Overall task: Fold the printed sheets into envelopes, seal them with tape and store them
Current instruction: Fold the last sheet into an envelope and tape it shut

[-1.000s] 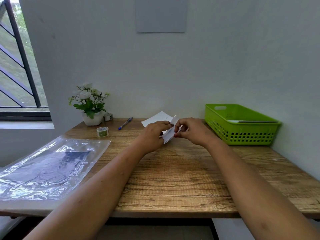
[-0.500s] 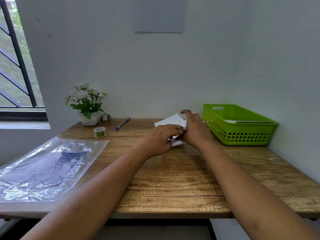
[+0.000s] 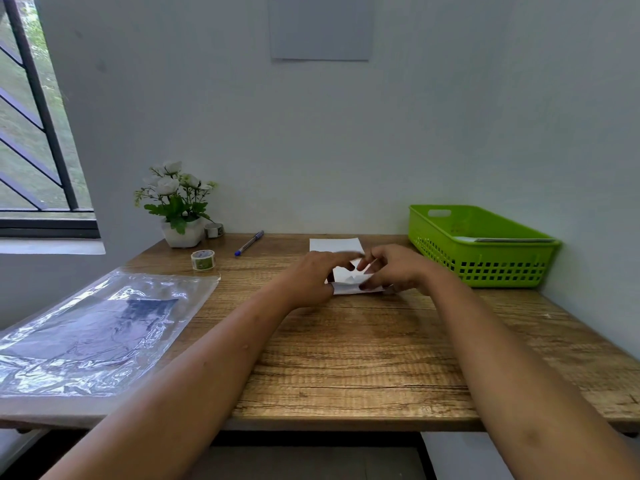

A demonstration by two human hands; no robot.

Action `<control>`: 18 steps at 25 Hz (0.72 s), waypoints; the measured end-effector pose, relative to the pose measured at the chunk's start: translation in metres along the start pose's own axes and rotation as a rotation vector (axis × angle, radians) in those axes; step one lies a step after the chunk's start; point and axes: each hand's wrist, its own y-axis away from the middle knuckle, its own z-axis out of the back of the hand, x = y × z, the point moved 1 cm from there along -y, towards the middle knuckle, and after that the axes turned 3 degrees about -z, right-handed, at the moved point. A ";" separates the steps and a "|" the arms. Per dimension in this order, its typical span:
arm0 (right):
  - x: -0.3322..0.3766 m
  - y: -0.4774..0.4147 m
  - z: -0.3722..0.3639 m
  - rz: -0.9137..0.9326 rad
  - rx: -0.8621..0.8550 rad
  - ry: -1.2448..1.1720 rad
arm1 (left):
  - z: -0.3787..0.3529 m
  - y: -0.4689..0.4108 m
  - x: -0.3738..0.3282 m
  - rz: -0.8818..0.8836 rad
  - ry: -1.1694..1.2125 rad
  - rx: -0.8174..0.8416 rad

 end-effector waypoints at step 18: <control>0.000 -0.010 -0.019 0.082 -0.045 0.414 | -0.005 0.001 0.013 0.201 0.030 0.083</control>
